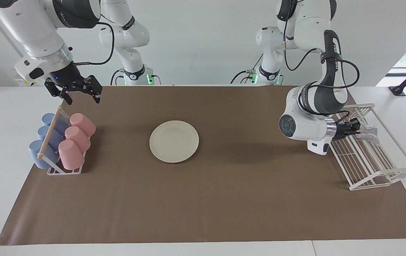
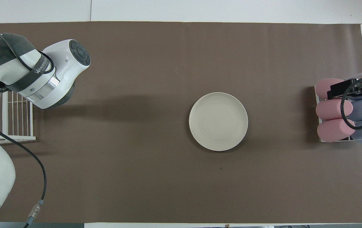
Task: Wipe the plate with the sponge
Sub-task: 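Carry the sponge into the wire basket with the left gripper and release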
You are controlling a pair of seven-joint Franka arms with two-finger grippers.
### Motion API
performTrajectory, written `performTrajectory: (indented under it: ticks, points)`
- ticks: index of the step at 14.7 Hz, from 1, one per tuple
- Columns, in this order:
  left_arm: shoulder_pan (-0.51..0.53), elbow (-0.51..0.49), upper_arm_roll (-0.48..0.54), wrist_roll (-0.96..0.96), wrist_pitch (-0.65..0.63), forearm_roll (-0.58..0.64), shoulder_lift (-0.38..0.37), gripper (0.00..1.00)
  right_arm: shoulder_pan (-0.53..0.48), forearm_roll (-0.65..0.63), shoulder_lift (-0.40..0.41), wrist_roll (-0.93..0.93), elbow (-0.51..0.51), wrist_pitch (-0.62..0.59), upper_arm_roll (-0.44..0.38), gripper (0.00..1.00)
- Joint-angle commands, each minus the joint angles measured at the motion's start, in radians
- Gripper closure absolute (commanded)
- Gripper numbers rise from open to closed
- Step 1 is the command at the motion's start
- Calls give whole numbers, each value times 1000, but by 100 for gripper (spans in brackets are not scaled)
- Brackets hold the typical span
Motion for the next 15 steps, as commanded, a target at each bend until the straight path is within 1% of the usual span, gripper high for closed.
performTrajectory:
  ticks: [1,6,7,8,9,10,11,12,15]
  points:
    - [9,21,-3,-34,30,-28,12,100,3,-8,-10,-16,-16,17,2,0]
    - [20,12,-5,-94,59,-39,12,100,1,-8,-10,-5,-16,17,3,0]
    - [20,12,-5,-94,61,-40,12,89,3,-8,-11,-5,-16,17,2,0]
    - [20,12,-3,-95,61,-39,12,47,3,-8,-10,-5,-16,17,3,0]
    - [20,12,-3,-95,61,-36,12,21,3,-8,-11,-5,-16,17,3,0]
    - [20,12,-3,-95,61,-36,10,20,3,-8,-10,-5,-16,17,3,0]
    - [20,14,-3,-95,61,-34,10,12,3,-8,-11,-5,-14,17,3,0]
    - [20,14,-3,-94,62,-34,10,0,3,-8,-10,-5,-16,17,3,0]
    - [20,21,-5,-78,59,-39,1,0,3,-6,-11,-5,-16,16,3,0]
